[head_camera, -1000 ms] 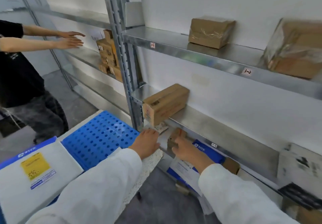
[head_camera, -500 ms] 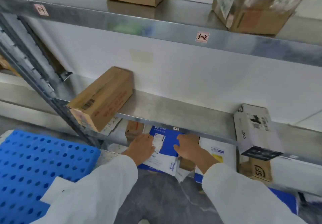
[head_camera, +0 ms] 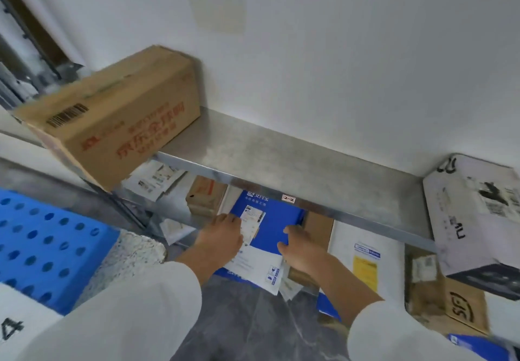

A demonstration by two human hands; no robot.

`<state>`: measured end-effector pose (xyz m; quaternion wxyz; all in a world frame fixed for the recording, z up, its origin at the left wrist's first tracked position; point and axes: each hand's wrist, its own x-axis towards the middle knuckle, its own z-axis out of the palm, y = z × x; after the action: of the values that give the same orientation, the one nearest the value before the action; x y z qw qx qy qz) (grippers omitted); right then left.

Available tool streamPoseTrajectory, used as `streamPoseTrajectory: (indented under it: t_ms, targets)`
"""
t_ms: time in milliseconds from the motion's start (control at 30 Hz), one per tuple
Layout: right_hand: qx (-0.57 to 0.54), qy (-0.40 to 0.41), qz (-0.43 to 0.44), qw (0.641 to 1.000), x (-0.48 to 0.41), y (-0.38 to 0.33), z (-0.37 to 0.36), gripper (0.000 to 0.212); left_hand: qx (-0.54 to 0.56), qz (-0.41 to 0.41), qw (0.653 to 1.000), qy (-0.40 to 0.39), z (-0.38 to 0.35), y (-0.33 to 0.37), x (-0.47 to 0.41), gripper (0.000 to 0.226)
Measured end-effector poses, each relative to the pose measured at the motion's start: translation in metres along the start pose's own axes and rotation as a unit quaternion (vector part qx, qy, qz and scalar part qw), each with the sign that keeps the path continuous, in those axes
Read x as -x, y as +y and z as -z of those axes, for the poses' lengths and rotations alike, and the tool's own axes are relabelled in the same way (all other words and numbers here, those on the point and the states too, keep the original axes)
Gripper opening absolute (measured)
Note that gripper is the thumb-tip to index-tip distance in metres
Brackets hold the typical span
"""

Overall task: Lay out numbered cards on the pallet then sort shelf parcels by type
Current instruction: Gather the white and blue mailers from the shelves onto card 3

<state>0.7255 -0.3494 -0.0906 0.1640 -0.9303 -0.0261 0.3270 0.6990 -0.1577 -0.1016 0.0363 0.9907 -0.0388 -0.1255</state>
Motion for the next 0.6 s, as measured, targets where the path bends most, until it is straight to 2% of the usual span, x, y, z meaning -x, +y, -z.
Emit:
streamPoseTrajectory:
  t_ms: [133,233,400,467,600]
  targets:
    - [-0.048,0.011,-0.014,0.999,-0.043,0.018,-0.035,0.039,0.077,0.038,0.996,-0.004,-0.05,0.002,-0.022,0.036]
    - [-0.07,0.004,-0.026,0.997,-0.079,0.039,-0.062,0.022,0.118,0.078,0.99,-0.013,-0.085,-0.006,-0.041,0.031]
    - [-0.152,0.05,-0.078,0.984,-0.134,0.069,-0.089,0.022,0.103,0.11,0.988,-0.016,-0.126,-0.021,-0.066,0.021]
    - [-0.144,0.048,-0.088,0.984,-0.152,0.072,-0.099,0.03,0.106,0.123,0.987,-0.017,-0.139,-0.025,-0.075,0.021]
    - [-0.074,0.049,-0.102,0.991,-0.174,0.069,-0.119,0.067,0.159,0.199,0.967,-0.02,-0.173,-0.027,-0.091,0.026]
